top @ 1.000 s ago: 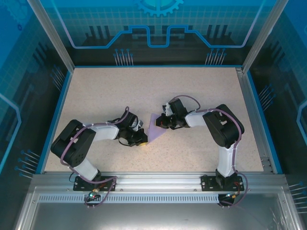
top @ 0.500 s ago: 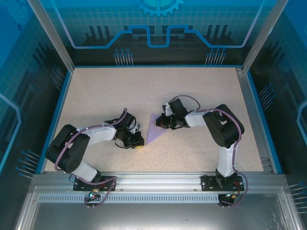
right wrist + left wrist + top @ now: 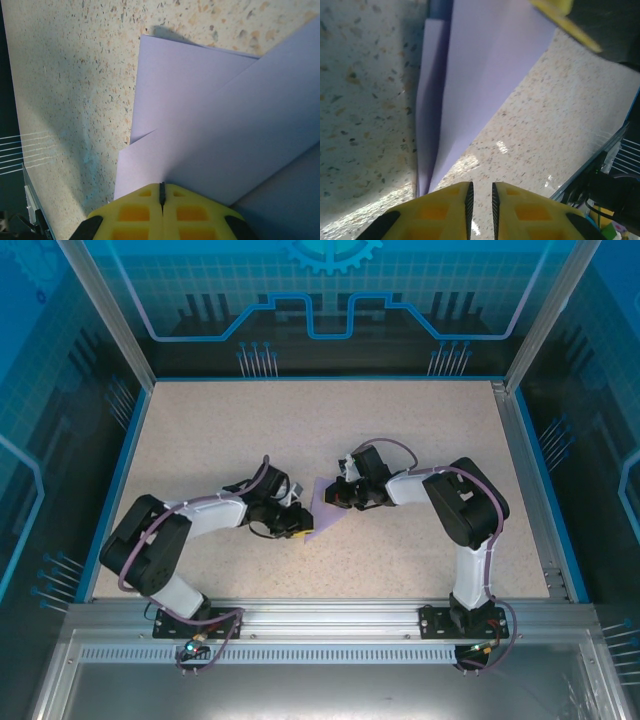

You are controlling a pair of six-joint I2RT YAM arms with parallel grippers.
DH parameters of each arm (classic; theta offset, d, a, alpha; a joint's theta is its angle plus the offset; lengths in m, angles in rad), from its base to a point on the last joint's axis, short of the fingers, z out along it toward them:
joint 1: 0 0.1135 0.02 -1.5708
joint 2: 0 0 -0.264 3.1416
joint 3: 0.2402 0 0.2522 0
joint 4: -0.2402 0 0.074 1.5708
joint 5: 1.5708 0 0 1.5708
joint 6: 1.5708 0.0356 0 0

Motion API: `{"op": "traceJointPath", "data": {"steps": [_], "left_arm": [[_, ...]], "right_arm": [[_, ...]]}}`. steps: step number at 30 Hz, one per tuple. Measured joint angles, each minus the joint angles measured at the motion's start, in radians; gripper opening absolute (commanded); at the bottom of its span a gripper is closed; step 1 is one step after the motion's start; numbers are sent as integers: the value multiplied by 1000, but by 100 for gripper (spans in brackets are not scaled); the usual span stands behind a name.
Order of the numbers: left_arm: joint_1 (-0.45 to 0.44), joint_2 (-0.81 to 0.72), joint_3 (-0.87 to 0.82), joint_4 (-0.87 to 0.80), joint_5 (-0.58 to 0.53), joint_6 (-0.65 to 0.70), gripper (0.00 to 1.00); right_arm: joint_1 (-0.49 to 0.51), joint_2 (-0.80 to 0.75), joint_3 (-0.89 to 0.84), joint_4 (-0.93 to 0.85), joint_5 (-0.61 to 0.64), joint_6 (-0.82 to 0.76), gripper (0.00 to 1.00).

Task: Fold a paper plane with a square sheet of paper (pick it up from the middle)
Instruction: Fourth fold the wing at the center of the table.

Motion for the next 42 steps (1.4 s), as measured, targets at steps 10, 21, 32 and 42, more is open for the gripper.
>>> {"op": "traceJointPath", "data": {"steps": [10,21,32,42], "left_arm": [[-4,23,-24,-107,-48,35,18],[-5,-80,-54,-91,-73,14,20],[-21,65,11,37,-25,-38,20],[-24,58,-13,-4,-74,-10,15]], "right_arm": [[0,0,0,0,0,0,4],[0,0,0,0,0,0,4],[0,0,0,0,0,0,4],[0,0,0,0,0,0,4]]}}
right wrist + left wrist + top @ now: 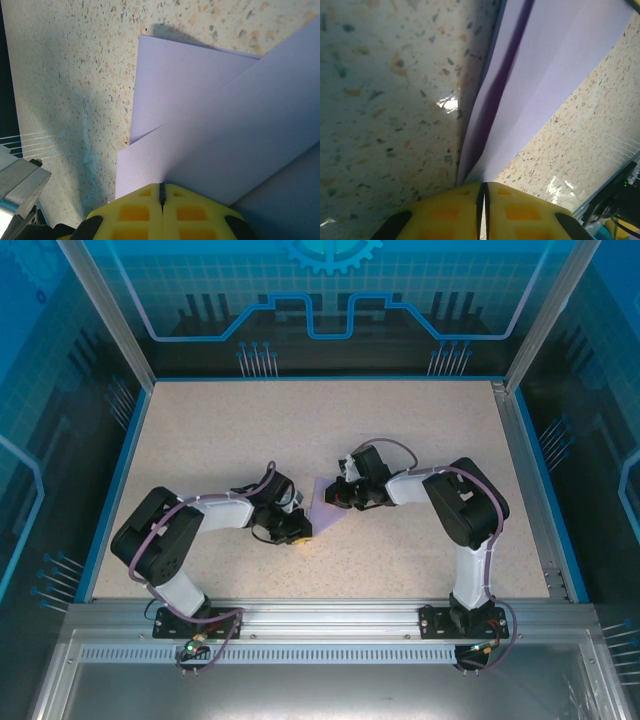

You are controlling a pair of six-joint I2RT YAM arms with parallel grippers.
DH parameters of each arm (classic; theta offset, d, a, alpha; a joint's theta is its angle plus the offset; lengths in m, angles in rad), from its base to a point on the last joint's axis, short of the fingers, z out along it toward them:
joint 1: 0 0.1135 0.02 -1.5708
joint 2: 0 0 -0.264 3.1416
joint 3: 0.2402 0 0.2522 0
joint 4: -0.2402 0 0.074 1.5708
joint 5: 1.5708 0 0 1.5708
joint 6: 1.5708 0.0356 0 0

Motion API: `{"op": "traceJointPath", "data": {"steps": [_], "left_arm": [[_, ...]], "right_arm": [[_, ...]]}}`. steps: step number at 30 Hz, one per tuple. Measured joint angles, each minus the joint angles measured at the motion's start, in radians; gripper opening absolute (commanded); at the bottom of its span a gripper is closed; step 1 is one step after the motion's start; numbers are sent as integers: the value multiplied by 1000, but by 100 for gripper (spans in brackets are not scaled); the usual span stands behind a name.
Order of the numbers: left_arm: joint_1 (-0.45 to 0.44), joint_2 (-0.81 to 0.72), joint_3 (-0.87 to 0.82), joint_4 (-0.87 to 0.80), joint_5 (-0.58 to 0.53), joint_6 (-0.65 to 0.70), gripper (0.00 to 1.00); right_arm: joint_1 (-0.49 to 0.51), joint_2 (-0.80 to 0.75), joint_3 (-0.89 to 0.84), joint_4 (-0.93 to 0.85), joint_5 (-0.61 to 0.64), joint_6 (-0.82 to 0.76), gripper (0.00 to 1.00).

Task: Fold a paper plane with a square sheet of paper (pick it up from the middle)
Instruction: Fourth fold the wing at the center of the table.

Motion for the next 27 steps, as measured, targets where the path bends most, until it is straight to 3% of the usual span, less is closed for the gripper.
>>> {"op": "traceJointPath", "data": {"steps": [16,27], "left_arm": [[0,-169,-2,-137,-106,11,19],[0,3,162,-37,-43,7,21]], "right_arm": [[2,0,0,0,1,0,5],[2,0,2,-2,1,0,5]]}}
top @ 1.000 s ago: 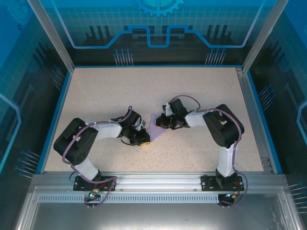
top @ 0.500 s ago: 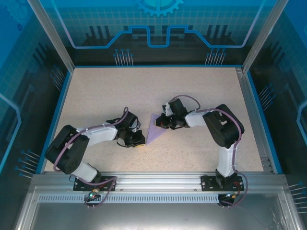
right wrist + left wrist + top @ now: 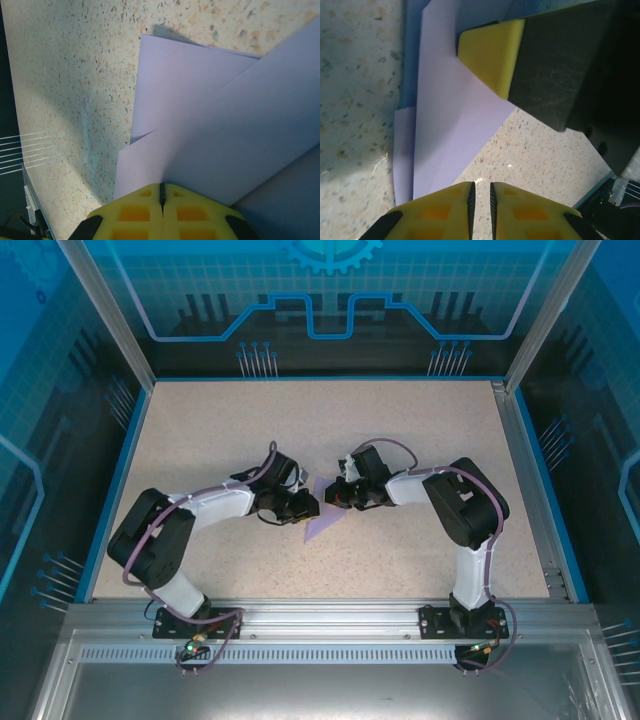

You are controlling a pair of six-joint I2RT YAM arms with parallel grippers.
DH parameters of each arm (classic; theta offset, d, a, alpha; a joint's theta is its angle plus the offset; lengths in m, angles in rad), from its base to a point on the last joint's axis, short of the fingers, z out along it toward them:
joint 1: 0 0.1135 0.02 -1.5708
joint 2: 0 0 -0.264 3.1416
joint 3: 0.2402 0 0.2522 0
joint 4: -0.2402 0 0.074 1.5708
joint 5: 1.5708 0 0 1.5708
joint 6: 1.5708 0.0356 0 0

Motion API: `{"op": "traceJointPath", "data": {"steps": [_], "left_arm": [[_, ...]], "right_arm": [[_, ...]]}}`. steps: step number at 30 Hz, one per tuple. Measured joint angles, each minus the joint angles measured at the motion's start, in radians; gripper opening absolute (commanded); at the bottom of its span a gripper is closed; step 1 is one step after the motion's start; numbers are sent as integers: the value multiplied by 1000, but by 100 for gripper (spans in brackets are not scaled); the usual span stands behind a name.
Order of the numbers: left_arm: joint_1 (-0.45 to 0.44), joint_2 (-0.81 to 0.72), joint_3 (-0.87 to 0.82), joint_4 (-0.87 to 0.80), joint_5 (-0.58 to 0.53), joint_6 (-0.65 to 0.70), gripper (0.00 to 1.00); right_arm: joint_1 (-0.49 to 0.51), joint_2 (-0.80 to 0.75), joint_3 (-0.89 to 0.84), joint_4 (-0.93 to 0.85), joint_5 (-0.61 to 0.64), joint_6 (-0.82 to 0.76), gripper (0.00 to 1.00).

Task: Fold a paper plane with a square sheet of paper (pick it up from the middle)
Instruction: Fourth fold the wing at the center of the table.

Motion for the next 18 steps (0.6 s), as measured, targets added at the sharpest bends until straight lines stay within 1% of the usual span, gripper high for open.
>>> {"op": "traceJointPath", "data": {"steps": [5,7,10,12,18], "left_arm": [[-2,70,24,21,14,0,21],[-2,88,25,27,14,0,18],[-2,122,25,26,9,0,12],[-2,144,25,27,4,0,10],[-3,144,23,35,5,2,5]], "right_arm": [[2,0,5,-9,3,0,5],[2,0,5,-9,3,0,5],[2,0,10,-17,3,0,5],[2,0,17,-31,8,-1,6],[3,0,39,-76,20,-2,7]]}}
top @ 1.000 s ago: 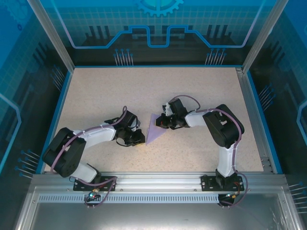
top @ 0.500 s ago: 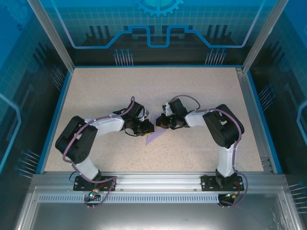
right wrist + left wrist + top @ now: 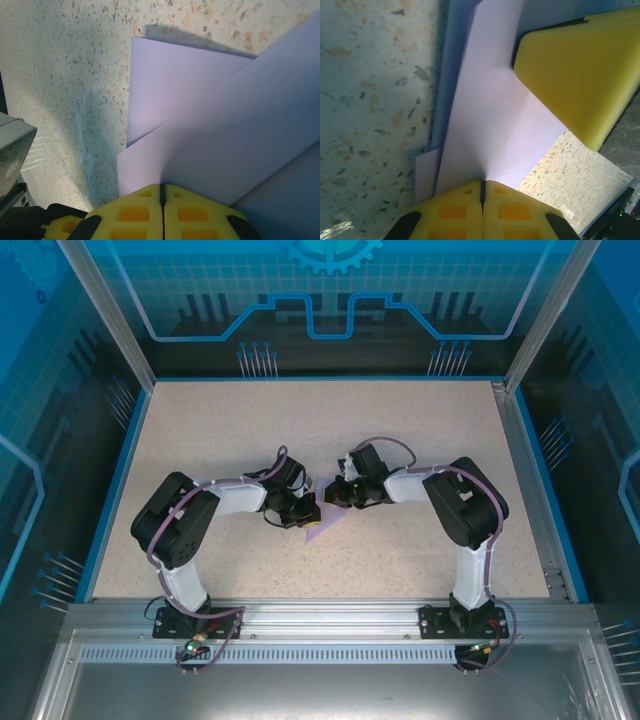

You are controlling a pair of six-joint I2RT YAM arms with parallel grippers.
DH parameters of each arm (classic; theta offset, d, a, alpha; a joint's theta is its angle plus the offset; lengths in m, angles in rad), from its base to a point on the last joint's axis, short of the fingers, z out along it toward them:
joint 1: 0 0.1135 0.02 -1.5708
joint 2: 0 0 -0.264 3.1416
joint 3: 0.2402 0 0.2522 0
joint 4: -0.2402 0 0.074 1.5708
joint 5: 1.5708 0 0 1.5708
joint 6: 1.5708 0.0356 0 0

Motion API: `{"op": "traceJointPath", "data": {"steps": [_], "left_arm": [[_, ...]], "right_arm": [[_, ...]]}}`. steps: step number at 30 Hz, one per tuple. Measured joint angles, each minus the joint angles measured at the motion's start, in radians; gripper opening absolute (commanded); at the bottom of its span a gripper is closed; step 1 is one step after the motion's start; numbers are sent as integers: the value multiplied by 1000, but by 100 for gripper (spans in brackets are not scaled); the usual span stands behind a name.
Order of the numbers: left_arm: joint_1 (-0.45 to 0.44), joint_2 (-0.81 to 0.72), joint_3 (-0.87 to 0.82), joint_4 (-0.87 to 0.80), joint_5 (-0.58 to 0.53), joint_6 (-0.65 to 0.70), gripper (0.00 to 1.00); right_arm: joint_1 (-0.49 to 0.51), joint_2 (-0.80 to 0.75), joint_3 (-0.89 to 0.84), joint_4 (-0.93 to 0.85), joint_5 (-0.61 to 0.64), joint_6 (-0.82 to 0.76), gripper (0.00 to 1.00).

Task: Fold a paper plane with a square sheet of paper (pick it up from the middle)
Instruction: Fourth fold the wing at the center of the table.

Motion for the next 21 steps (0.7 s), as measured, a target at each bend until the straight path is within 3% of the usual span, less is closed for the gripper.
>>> {"op": "traceJointPath", "data": {"steps": [21], "left_arm": [[-1,-18,-36,46,-7,3,3]], "right_arm": [[0,-2,34,-75,34,-30,6]]}}
